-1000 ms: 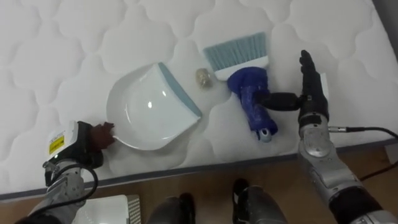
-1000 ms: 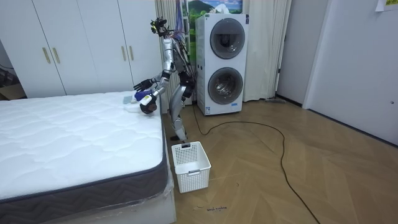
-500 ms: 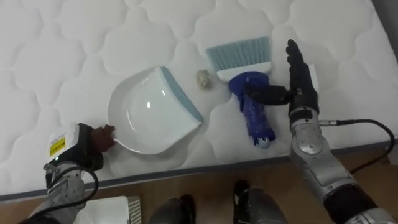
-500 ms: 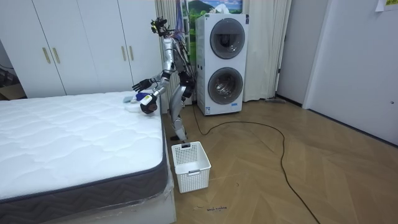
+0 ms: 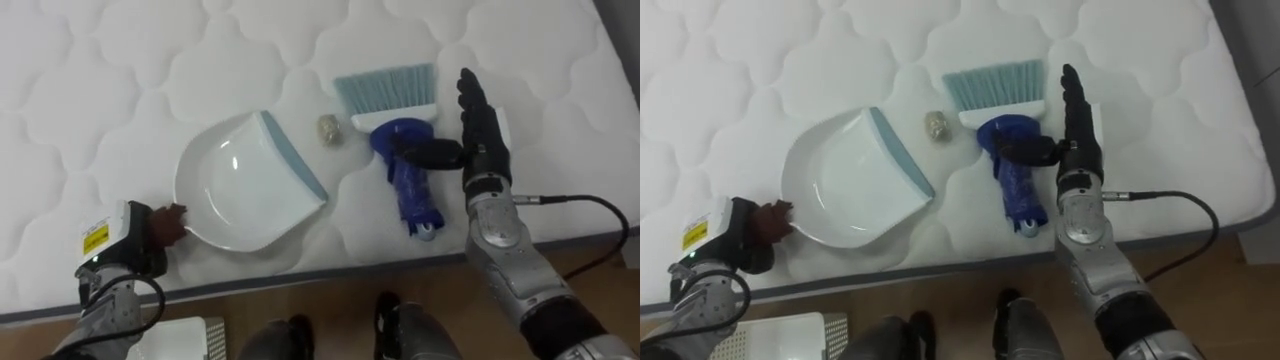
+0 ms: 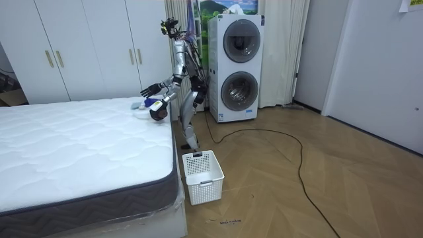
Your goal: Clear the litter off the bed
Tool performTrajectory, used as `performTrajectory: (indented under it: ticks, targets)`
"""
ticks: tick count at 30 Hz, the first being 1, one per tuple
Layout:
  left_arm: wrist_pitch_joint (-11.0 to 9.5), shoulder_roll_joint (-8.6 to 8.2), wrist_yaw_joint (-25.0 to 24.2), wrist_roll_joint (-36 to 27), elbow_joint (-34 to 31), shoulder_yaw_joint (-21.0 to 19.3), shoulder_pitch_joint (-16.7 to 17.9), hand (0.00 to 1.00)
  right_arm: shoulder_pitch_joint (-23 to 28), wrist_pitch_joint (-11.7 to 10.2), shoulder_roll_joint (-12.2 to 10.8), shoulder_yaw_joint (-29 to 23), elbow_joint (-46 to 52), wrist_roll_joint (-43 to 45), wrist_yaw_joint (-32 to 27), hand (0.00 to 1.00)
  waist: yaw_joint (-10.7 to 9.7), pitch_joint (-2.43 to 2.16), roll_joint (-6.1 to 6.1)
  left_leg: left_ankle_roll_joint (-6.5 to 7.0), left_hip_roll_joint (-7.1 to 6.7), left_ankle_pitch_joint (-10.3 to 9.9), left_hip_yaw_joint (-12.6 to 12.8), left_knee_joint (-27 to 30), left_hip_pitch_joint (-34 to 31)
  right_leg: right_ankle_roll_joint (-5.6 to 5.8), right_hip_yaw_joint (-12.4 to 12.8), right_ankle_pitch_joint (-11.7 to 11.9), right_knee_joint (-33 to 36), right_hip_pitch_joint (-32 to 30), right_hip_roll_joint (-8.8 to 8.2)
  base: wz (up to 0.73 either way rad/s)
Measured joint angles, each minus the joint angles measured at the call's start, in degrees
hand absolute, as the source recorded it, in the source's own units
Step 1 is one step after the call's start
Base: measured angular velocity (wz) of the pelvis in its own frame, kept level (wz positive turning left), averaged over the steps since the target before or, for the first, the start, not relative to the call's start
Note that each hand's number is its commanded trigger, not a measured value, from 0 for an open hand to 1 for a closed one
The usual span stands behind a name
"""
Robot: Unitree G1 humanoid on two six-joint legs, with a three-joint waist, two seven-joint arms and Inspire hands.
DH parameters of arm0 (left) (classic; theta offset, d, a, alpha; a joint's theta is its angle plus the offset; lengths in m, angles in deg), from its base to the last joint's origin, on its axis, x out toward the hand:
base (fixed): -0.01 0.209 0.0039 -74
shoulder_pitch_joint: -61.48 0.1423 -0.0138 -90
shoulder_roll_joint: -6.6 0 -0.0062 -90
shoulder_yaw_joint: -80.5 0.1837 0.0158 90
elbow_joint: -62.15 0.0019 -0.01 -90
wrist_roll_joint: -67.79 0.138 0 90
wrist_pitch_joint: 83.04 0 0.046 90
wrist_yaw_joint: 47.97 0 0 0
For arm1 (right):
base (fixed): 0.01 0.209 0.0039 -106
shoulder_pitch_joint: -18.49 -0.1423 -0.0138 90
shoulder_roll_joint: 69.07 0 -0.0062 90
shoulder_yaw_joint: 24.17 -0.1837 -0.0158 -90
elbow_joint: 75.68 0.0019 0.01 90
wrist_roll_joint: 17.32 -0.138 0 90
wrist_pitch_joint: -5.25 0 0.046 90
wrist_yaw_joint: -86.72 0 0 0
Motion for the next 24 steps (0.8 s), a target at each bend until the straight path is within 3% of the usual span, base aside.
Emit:
performTrajectory:
  ticks: [19,24]
  targets:
    - [-0.07,0.0,-0.3,-0.26,-0.47,0.54,0.34,1.0,0.98,-0.08,-0.44,0.05,-8.29,-1.98,3.25,0.0,-0.13,-0.06,0.04,0.01,0.01,0.0,-0.35,-0.56,0.35,0.08,-0.16,0.04,-0.96,0.75,0.07,0.0]
    - [0.43,-0.07,-0.35,-0.25,-0.99,0.75,0.75,1.0,1.38,-0.06,-0.48,0.59,-8.67,-1.94,3.37,0.0,-0.13,-0.48,0.53,0.0,-0.01,0.0,-0.5,-0.61,0.41,0.08,-0.66,0.04,-1.07,0.87,0.05,0.0]
